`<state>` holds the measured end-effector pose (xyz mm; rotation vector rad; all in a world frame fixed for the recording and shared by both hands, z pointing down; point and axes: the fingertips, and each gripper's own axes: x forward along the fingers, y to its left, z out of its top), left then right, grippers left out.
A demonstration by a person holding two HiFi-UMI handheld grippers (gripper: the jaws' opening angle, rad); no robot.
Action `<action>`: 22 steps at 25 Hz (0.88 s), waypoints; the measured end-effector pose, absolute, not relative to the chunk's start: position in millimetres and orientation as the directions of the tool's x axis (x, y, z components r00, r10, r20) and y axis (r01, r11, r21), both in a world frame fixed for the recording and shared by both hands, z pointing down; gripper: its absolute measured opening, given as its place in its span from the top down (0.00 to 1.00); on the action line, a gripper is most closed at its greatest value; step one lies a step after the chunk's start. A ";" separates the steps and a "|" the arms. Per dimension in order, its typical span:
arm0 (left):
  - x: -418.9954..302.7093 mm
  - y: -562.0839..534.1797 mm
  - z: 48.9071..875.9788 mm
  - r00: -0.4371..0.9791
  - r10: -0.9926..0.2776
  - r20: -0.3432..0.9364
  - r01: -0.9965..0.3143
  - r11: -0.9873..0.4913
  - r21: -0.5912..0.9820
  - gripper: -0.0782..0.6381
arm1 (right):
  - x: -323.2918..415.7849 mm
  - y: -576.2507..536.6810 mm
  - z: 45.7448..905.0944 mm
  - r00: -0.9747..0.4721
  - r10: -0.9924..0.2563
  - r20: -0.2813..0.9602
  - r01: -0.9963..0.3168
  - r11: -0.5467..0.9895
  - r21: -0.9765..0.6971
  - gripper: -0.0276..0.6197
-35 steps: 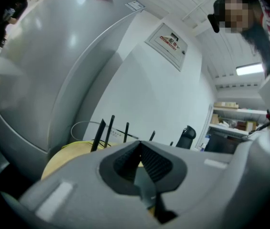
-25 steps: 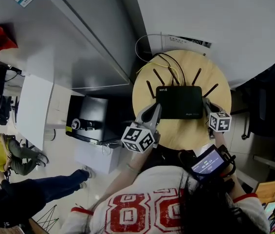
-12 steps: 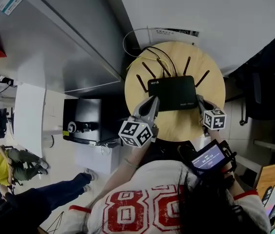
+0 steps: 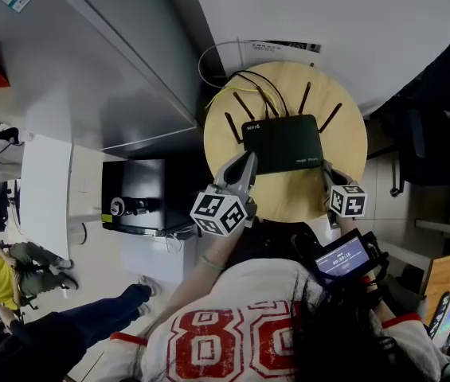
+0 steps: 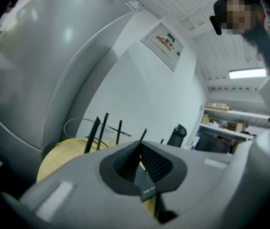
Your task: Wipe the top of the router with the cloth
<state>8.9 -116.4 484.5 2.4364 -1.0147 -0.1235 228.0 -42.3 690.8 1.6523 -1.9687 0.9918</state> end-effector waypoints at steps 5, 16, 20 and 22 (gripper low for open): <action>2.5 -112.1 484.5 0.723 -0.683 0.103 -0.638 -0.604 0.477 0.90 | 240.6 -32.0 689.7 -0.158 -0.715 0.681 -0.966 -0.033 -0.258 0.89; -13.0 -108.1 484.9 0.715 -0.691 0.100 -0.642 -0.594 0.484 0.90 | 254.6 -35.7 685.5 -0.122 -0.713 0.690 -0.976 -0.040 -0.213 0.89; -34.3 -108.0 485.9 0.688 -0.719 0.100 -0.665 -0.568 0.486 0.90 | 238.5 -42.0 687.2 -0.139 -0.707 0.693 -0.977 -0.017 -0.213 0.89; -44.9 -109.5 485.8 0.671 -0.734 0.100 -0.677 -0.553 0.487 0.90 | 231.4 -43.0 687.6 -0.140 -0.706 0.694 -0.975 -0.023 -0.220 0.89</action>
